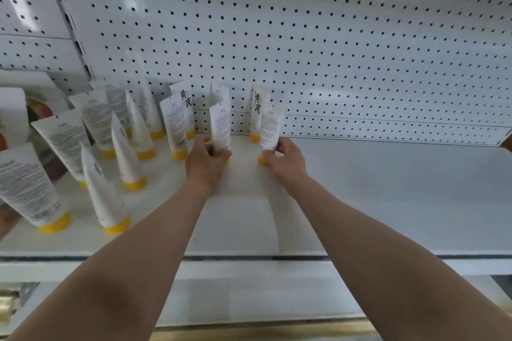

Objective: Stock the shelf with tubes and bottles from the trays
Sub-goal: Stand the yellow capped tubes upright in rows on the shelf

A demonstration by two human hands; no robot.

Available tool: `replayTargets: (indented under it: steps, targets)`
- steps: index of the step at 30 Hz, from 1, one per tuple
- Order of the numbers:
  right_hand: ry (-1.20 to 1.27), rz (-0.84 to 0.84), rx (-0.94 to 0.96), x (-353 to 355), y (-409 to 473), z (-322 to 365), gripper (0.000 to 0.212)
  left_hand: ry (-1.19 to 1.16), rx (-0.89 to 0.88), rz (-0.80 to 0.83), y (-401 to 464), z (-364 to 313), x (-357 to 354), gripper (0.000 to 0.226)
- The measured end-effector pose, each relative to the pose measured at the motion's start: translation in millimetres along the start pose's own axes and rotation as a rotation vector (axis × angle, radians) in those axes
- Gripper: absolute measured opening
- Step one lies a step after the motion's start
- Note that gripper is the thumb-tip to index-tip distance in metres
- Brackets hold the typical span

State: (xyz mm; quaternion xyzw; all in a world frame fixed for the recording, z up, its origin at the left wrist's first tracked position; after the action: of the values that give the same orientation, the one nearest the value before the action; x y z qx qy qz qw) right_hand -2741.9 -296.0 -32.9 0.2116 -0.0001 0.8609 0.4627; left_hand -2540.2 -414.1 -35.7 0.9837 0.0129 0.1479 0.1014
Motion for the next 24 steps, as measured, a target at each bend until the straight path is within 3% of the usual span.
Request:
replayTargets:
  steps: [8, 24]
  targets:
    - [-0.159, 0.006, 0.038, -19, 10, -3, 0.036, 0.035, -0.009, -0.042, 2, 0, 0, 0.029]
    - [-0.238, -0.065, 0.019, -19, 4, 0, 0.037, 0.065, -0.027, -0.025, 3, 0, -2, 0.030]
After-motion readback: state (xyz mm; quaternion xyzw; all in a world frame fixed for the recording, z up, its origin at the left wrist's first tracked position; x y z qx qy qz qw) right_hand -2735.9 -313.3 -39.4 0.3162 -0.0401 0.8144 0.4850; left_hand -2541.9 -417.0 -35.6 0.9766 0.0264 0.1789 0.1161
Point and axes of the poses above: each hand's wrist, its own y-axis towards the middle knuckle, its own x-axis out of the back of the hand, z = x × y, the point moved 9 cm from there along y, towards the middle knuckle, and after that the axes turned 12 degrees about -z, right-handed, at the moved point
